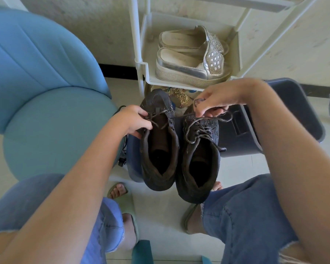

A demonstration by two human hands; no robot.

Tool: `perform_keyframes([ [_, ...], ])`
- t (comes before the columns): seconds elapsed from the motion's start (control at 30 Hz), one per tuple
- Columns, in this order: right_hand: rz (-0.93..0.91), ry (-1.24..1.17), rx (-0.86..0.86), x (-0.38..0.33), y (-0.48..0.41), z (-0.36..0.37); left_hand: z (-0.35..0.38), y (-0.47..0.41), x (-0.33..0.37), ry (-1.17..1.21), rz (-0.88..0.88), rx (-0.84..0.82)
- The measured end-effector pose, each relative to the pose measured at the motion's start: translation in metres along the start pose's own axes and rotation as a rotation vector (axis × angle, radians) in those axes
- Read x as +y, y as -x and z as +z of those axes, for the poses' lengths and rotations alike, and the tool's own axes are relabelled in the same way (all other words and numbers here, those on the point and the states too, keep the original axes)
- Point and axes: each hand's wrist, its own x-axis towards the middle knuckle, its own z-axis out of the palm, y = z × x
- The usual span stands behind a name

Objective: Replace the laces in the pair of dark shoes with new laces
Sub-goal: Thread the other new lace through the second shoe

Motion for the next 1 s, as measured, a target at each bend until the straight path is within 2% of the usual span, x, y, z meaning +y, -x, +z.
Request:
perform_keyframes([
  [0.2,0.015,0.046,0.030,0.000,0.021,-0.010,0.000,-0.004,-0.003,0.002,0.003,0.011],
  [0.37,0.008,-0.061,0.018,-0.001,0.040,-0.015,0.003,-0.005,-0.002,-0.085,0.021,0.050],
  [0.5,0.171,0.194,0.342,-0.001,0.012,-0.005,0.005,-0.004,0.000,-0.161,0.042,0.059],
  [0.6,0.050,0.124,0.503,-0.009,-0.023,0.013,0.006,-0.001,0.002,-0.176,0.047,0.056],
  [0.7,-0.045,0.131,0.466,-0.019,-0.046,0.031,0.006,0.000,0.003,-0.171,0.038,0.051],
  [0.87,-0.031,0.243,0.360,-0.019,-0.065,0.044,0.005,0.000,0.004,-0.187,0.018,0.049],
  [1.0,-0.016,0.269,0.263,-0.021,-0.056,0.036,0.004,-0.004,0.001,-0.057,-0.017,0.008],
])
